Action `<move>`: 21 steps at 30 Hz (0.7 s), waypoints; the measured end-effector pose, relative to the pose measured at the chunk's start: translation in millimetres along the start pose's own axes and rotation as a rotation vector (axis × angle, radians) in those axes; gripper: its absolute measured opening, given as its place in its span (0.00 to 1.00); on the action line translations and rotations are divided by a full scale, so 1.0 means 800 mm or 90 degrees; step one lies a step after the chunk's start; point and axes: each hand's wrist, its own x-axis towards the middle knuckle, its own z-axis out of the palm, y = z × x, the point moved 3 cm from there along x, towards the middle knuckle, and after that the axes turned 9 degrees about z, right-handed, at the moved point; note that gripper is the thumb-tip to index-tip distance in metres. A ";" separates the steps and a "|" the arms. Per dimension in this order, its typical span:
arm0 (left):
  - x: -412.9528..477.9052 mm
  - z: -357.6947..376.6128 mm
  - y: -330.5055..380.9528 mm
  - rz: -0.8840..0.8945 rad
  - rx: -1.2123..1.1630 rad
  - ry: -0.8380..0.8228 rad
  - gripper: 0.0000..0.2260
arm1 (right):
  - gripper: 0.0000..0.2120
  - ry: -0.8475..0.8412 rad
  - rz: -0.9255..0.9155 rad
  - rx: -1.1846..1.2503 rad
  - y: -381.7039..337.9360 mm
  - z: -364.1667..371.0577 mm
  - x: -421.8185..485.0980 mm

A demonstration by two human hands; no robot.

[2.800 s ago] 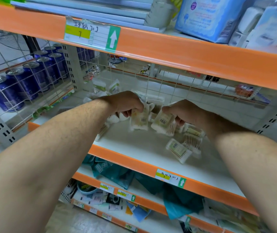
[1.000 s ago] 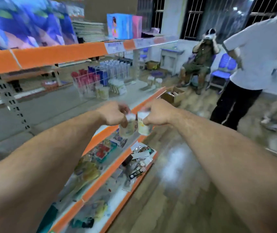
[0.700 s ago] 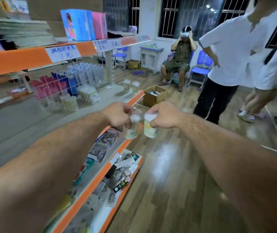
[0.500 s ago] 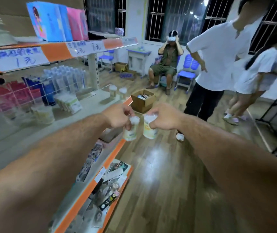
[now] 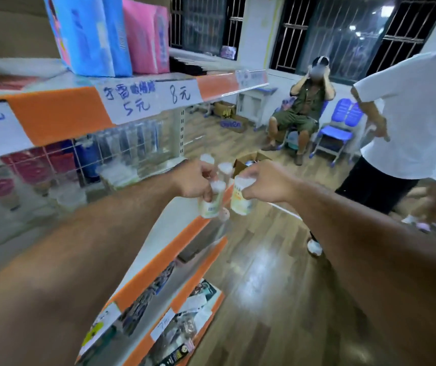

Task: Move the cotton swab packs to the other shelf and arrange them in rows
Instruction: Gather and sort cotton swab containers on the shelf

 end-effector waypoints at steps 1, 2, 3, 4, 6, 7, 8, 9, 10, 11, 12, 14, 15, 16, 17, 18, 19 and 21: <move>0.001 -0.009 -0.015 -0.022 0.011 0.015 0.15 | 0.28 -0.013 -0.023 0.006 -0.012 0.007 0.019; 0.001 -0.018 -0.031 -0.046 0.033 0.023 0.15 | 0.27 -0.029 -0.048 0.005 -0.025 0.014 0.037; -0.001 -0.026 -0.046 -0.066 0.065 0.026 0.15 | 0.27 -0.047 -0.072 -0.004 -0.039 0.022 0.054; -0.004 -0.036 -0.060 -0.087 0.100 0.030 0.16 | 0.27 -0.062 -0.102 -0.021 -0.055 0.032 0.071; -0.017 -0.056 -0.087 -0.150 0.148 0.049 0.21 | 0.24 -0.077 -0.186 -0.074 -0.091 0.050 0.100; -0.028 -0.067 -0.100 -0.188 0.160 0.066 0.23 | 0.21 -0.084 -0.230 -0.099 -0.111 0.059 0.112; -0.042 -0.077 -0.111 -0.229 0.169 0.080 0.24 | 0.19 -0.099 -0.275 -0.115 -0.132 0.068 0.123; -0.059 -0.088 -0.120 -0.268 0.178 0.091 0.24 | 0.21 -0.118 -0.322 -0.127 -0.152 0.079 0.133; -0.078 -0.097 -0.130 -0.308 0.184 0.105 0.24 | 0.24 -0.132 -0.367 -0.134 -0.171 0.090 0.141; -0.099 -0.105 -0.138 -0.349 0.187 0.122 0.24 | 0.25 -0.143 -0.406 -0.132 -0.189 0.101 0.147; -0.123 -0.112 -0.143 -0.391 0.187 0.144 0.24 | 0.25 -0.153 -0.444 -0.122 -0.206 0.112 0.149; -0.170 -0.120 -0.149 -0.470 0.182 0.186 0.22 | 0.24 -0.183 -0.503 -0.093 -0.235 0.135 0.147; -0.191 -0.122 -0.151 -0.505 0.186 0.198 0.22 | 0.22 -0.201 -0.527 -0.085 -0.248 0.146 0.143; -0.210 -0.122 -0.151 -0.538 0.194 0.206 0.22 | 0.20 -0.217 -0.548 -0.083 -0.258 0.157 0.139; -0.227 -0.122 -0.151 -0.568 0.202 0.213 0.22 | 0.19 -0.229 -0.569 -0.088 -0.269 0.168 0.135; -0.241 -0.121 -0.152 -0.593 0.202 0.223 0.22 | 0.18 -0.238 -0.590 -0.098 -0.278 0.178 0.130; -0.253 -0.120 -0.153 -0.607 0.201 0.236 0.21 | 0.17 -0.245 -0.607 -0.105 -0.286 0.186 0.126; -0.271 -0.118 -0.153 -0.624 0.195 0.262 0.20 | 0.19 -0.263 -0.622 -0.100 -0.301 0.203 0.123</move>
